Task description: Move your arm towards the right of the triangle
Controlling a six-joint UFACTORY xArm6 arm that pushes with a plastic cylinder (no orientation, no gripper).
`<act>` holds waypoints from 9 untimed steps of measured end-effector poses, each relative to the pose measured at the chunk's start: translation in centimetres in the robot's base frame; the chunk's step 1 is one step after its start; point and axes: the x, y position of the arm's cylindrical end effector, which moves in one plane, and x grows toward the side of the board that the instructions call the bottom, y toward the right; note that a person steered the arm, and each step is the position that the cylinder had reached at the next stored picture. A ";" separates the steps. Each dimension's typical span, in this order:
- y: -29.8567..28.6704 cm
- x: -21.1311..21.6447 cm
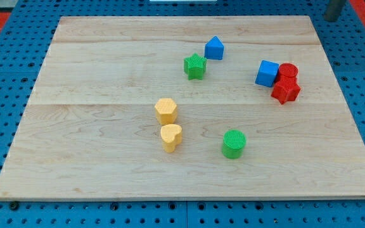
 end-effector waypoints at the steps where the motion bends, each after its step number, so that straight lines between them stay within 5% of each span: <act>1: -0.1 -0.1; 6: -0.6 0.0; 9: -4.4 3.9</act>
